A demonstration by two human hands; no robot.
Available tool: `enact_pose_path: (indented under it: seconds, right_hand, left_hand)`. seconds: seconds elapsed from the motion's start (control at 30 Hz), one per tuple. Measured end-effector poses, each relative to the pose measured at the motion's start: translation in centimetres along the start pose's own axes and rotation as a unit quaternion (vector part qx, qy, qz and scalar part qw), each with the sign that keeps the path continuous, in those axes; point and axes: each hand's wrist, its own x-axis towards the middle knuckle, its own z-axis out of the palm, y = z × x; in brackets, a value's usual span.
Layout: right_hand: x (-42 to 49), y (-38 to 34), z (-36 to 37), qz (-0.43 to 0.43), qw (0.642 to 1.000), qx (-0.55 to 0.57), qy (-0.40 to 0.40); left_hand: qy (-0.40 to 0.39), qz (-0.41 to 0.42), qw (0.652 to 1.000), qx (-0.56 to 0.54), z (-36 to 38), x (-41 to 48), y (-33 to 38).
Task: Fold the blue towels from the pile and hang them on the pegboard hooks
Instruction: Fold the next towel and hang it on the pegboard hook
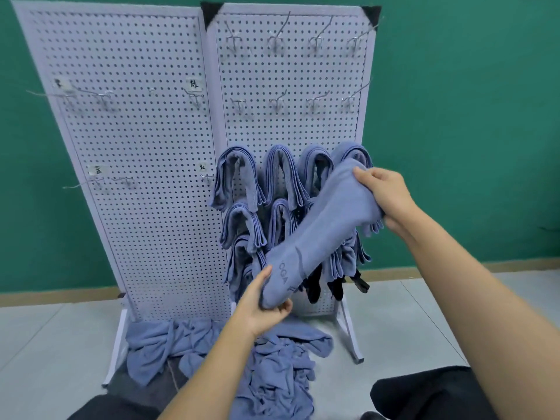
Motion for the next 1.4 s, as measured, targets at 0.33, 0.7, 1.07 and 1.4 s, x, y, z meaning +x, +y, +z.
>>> enact_pose_path:
  seconds: [0.33, 0.7, 1.07, 1.4]
  right_hand:
    - [-2.0, 8.4, -2.7, 0.284, 0.953, 0.059, -0.091]
    - [-2.3, 11.0, -0.2, 0.281, 0.942, 0.118, -0.144]
    - [-2.3, 13.9, -1.4, 0.272, 0.935, -0.004, -0.226]
    - [-1.2, 11.4, -0.7, 0.175, 0.94, 0.15, -0.252]
  left_hand:
    - [0.045, 0.063, 0.984, 0.163, 0.3, -3.5, 8.0]
    - [0.049, 0.06, 0.951, 0.299, -1.3, -5.0, 10.1]
    - [0.141, 0.051, 0.872, 0.466, -3.8, -4.0, 11.9]
    - [0.072, 0.261, 0.881, 0.389, -2.7, -4.2, 13.8]
